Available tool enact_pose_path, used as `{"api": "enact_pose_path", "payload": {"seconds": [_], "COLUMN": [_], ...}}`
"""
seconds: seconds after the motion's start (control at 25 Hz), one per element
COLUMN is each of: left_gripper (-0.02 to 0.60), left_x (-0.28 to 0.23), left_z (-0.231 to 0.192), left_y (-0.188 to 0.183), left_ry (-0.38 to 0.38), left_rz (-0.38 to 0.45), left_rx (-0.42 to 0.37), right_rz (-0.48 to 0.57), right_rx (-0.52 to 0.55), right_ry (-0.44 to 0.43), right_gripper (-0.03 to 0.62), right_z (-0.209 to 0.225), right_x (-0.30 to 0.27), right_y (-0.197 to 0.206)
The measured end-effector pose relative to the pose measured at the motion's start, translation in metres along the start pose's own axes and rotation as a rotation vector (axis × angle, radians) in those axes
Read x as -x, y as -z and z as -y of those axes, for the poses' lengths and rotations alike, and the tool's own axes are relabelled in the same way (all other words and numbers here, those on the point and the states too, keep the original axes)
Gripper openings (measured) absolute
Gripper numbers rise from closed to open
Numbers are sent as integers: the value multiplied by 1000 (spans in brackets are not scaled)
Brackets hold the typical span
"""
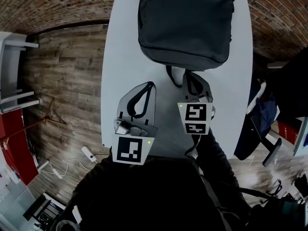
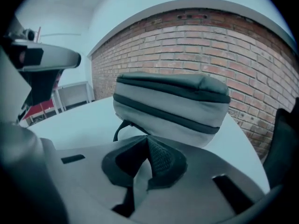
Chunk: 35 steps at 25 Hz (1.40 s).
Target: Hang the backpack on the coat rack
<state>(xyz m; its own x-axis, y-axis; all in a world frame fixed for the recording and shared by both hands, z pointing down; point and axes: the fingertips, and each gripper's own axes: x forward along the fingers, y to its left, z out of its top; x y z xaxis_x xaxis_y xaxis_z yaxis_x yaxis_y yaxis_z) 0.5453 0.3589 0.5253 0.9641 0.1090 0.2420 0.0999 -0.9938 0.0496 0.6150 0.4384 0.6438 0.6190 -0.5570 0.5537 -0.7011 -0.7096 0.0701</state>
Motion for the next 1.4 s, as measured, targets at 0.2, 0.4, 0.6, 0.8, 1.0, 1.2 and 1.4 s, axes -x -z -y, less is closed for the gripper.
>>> {"api": "enact_pose_path", "payload": {"seconds": [0.2, 0.4, 0.6, 0.8, 1.0, 1.2, 1.4], "left_gripper": [9, 9, 9, 9, 9, 9, 9], "left_x": [4, 9, 5, 1, -3, -6, -9], "left_z": [-2, 4, 0, -6, -13, -19, -23], "left_y": [-5, -7, -3, -2, 1, 2, 4], "left_ry": [5, 18, 13, 7, 3, 4, 3], "left_rz": [13, 6, -1, -10, -18, -27, -34], "left_rx": [-2, 0, -1, 4, 15, 19, 22], "right_rz": [194, 62, -19, -84, -119, -162, -130], "right_rx": [-22, -61, -67, -76, -134, -137, -82], "right_ry": [-17, 19, 9, 1, -25, -25, -29], "right_gripper": [3, 9, 81, 84, 84, 84, 29], "right_z": [6, 16, 12, 11, 5, -5, -7], "right_x": [25, 23, 8, -3, -9, -19, -23], "right_y": [-45, -18, 1, 8, 9, 6, -1]}}
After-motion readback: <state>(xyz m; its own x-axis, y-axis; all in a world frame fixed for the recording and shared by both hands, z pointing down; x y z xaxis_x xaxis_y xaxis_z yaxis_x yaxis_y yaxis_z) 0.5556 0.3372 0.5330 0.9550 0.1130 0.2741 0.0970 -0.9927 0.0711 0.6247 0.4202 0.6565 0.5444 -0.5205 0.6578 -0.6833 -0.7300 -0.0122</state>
